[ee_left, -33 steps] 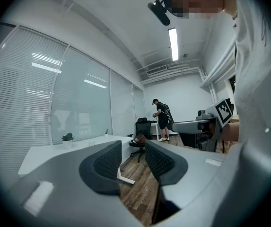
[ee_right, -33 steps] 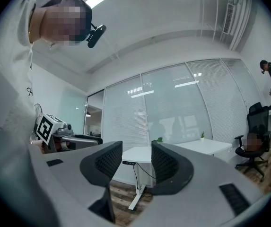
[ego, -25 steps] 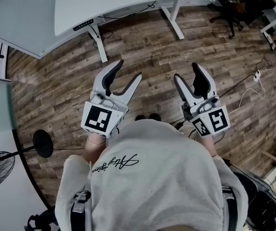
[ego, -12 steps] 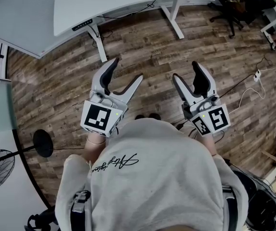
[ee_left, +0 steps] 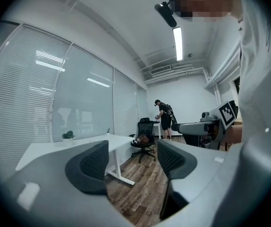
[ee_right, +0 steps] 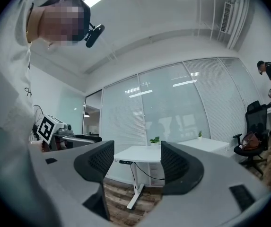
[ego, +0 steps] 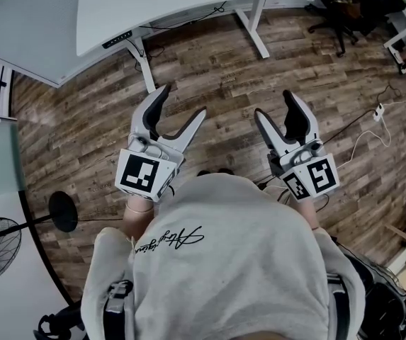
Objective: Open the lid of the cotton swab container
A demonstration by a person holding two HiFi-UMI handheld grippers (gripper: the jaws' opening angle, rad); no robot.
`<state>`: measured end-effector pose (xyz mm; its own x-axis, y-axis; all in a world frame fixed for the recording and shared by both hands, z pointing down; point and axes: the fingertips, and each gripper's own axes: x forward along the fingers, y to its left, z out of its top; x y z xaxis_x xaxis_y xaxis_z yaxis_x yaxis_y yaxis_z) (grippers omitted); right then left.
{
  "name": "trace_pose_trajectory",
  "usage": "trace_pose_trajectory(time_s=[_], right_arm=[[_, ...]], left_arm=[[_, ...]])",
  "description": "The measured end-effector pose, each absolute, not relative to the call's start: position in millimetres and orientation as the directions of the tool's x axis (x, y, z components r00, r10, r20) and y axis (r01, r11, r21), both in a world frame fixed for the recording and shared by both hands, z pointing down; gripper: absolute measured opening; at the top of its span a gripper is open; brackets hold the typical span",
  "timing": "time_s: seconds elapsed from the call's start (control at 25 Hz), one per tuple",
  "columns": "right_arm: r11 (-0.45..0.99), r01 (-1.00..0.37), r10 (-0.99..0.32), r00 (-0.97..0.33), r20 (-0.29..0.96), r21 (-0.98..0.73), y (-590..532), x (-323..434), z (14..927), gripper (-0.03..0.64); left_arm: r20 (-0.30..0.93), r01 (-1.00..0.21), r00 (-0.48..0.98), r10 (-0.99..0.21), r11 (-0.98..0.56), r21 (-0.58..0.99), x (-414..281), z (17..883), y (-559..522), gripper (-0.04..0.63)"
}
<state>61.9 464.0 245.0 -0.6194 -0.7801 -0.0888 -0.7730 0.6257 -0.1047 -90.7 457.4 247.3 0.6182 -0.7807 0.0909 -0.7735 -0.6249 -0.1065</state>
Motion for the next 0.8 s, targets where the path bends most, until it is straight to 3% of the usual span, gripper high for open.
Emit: trace_pose_trajectory(time_s=[0.56, 0.8], right_arm=[[0.657, -0.741, -0.754, -0.649, -0.104, -0.137, 461, 109, 257, 0.287], [0.67, -0.717, -0.74, -0.664, -0.104, -0.193, 458, 108, 268, 0.281]], left_arm=[[0.078, -0.783, 0.602, -0.794, -0.607, -0.139, -42, 245, 465, 0.307], [0.145, -0.798, 0.574, -0.806, -0.59, -0.12, -49, 263, 475, 0.307]])
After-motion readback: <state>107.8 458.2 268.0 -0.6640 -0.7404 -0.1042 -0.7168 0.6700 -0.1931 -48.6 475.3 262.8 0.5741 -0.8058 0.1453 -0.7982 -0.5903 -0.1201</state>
